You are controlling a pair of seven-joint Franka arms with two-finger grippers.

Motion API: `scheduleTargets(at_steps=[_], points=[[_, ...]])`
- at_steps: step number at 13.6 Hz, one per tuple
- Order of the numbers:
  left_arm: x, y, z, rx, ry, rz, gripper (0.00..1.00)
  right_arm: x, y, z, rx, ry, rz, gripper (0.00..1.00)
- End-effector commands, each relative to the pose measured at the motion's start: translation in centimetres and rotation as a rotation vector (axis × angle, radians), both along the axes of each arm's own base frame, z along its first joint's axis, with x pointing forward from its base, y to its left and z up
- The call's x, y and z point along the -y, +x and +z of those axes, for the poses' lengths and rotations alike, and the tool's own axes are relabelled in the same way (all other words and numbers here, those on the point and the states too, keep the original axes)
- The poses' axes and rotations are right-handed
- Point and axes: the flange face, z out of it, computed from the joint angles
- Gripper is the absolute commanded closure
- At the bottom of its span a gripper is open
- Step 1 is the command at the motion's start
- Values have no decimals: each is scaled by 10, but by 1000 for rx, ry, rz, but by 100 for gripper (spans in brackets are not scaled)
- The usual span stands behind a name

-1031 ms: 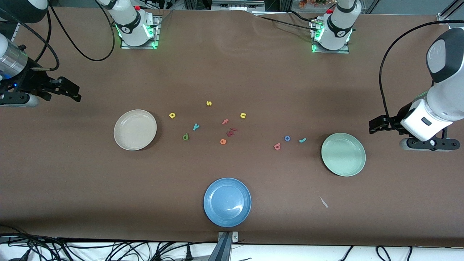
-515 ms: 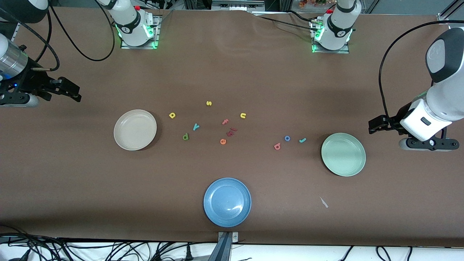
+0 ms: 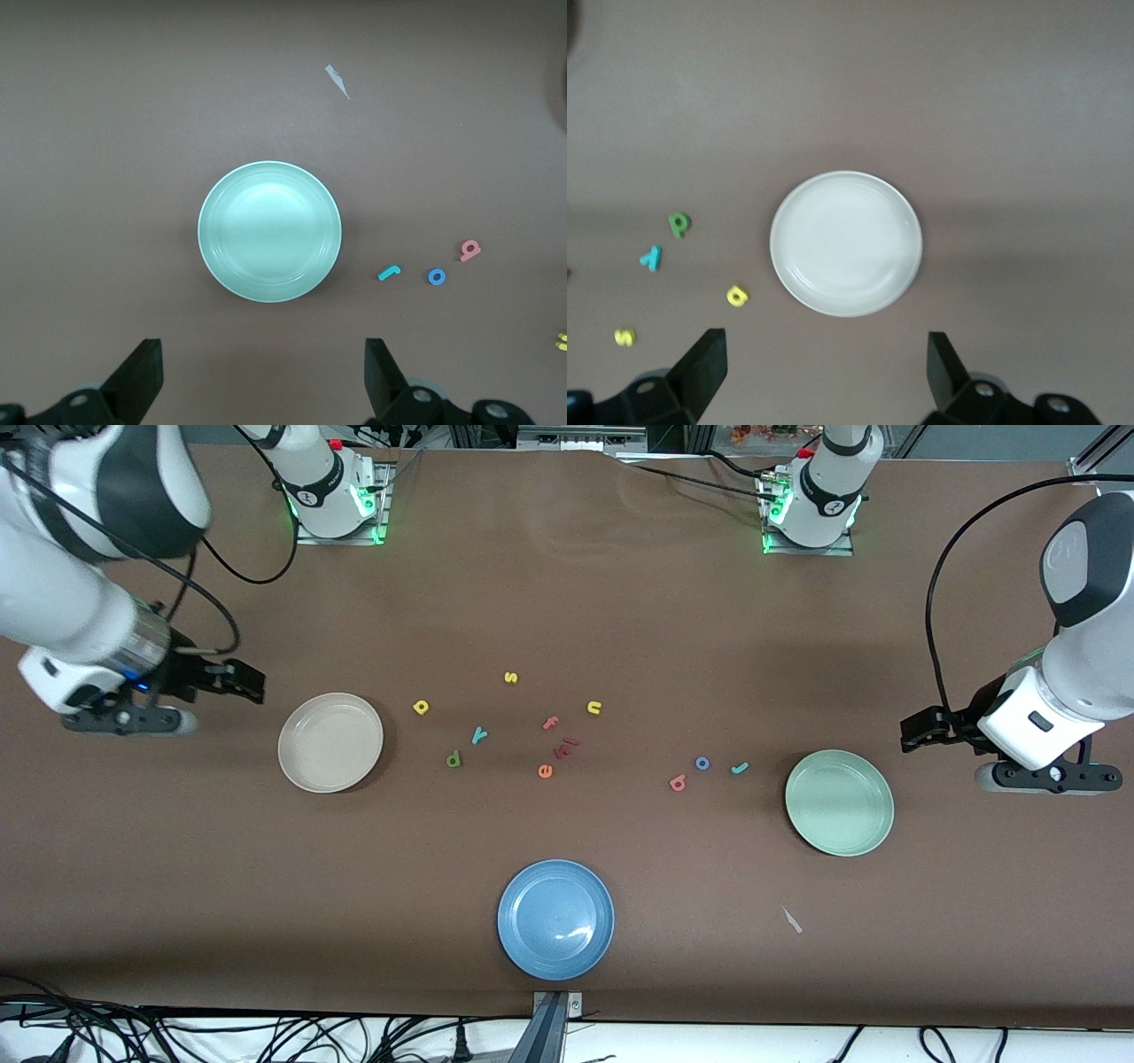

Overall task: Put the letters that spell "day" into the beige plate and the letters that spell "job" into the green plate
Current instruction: 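Reach the right gripper to the green p while the left gripper reaches letters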

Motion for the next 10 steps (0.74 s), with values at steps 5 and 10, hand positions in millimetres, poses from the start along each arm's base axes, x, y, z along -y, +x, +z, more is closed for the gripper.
scheduleTargets(at_steps=[5, 10], points=[[2, -5, 5, 2, -30, -14, 0, -144, 12, -133, 58, -41, -376, 0], [4, -4, 0, -9, -29, 1, 0, -193, 8, -234, 97, -29, -593, 32]])
